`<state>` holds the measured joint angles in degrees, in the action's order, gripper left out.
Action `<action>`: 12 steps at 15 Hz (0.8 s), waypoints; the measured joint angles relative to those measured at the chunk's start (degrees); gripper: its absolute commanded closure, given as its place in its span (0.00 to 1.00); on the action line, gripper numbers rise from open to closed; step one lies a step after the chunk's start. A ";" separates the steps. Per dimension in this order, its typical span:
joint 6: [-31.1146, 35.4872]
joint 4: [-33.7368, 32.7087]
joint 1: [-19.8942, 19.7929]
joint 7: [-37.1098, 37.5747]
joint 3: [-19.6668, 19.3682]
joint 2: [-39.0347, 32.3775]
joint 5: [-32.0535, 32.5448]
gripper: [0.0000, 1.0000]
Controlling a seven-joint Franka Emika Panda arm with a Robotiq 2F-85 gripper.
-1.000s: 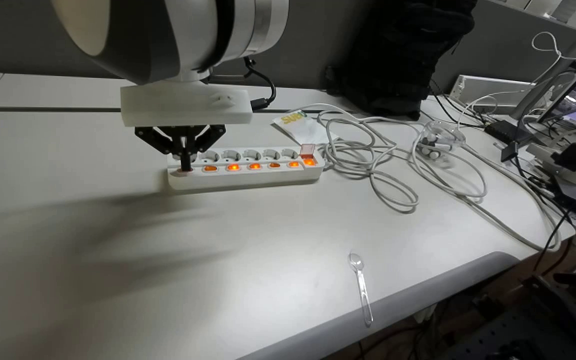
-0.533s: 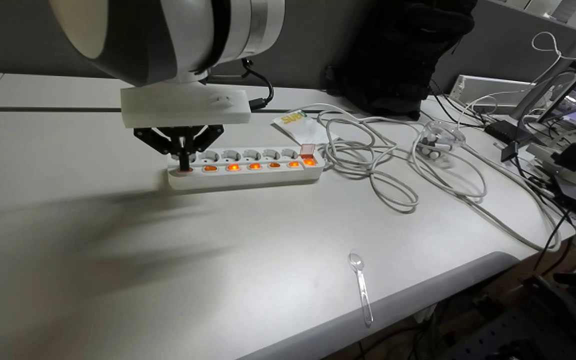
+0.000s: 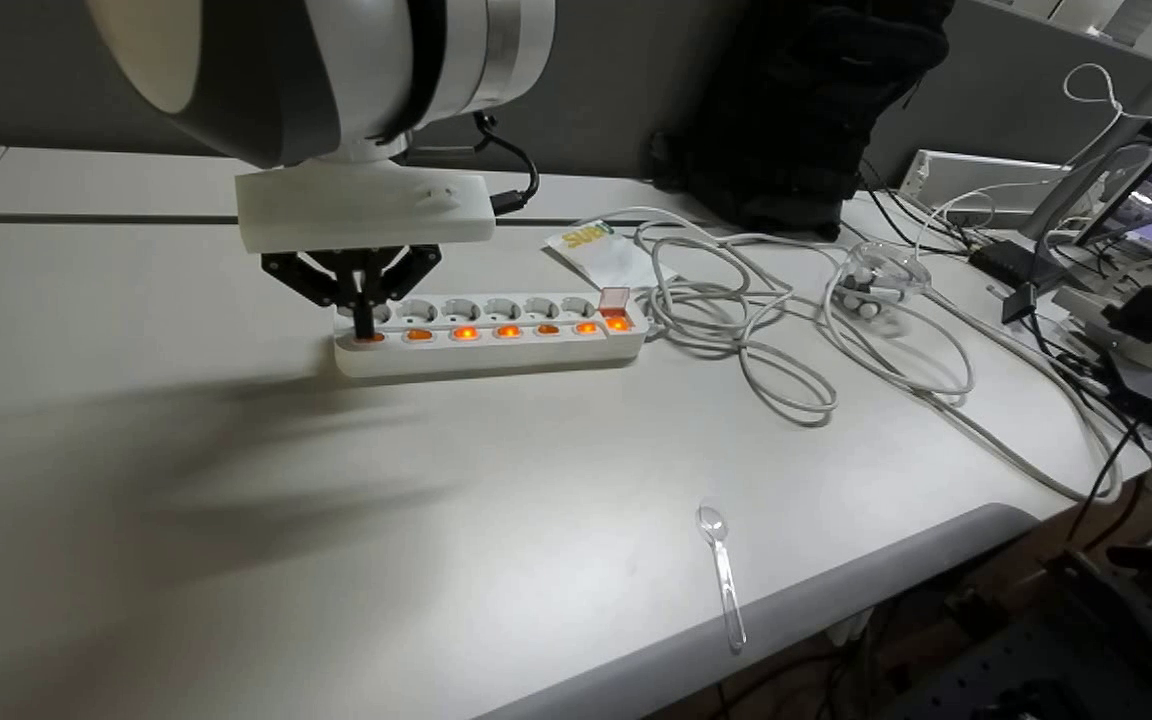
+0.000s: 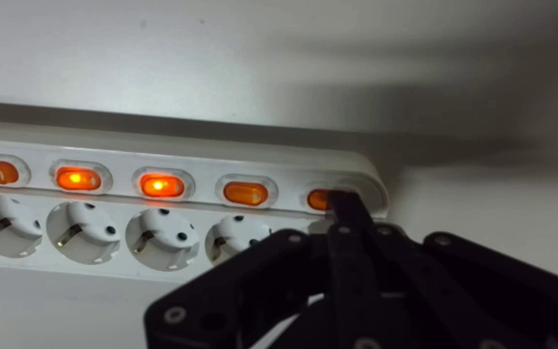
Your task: Turn off the first switch on the left
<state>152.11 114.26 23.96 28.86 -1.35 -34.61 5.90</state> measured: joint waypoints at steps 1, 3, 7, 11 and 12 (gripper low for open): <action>-0.61 -0.43 0.27 0.00 -0.18 -0.18 0.26 1.00; -1.78 -1.33 1.44 0.33 -0.98 -0.68 1.32 1.00; -3.39 -2.36 5.01 4.05 -3.67 -1.22 4.44 1.00; -2.55 -2.25 8.42 14.49 -6.51 -1.61 5.91 1.00; -2.32 -2.13 9.00 17.56 -6.99 -1.64 5.88 1.00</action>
<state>149.79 112.13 32.96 46.42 -8.34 -36.25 11.77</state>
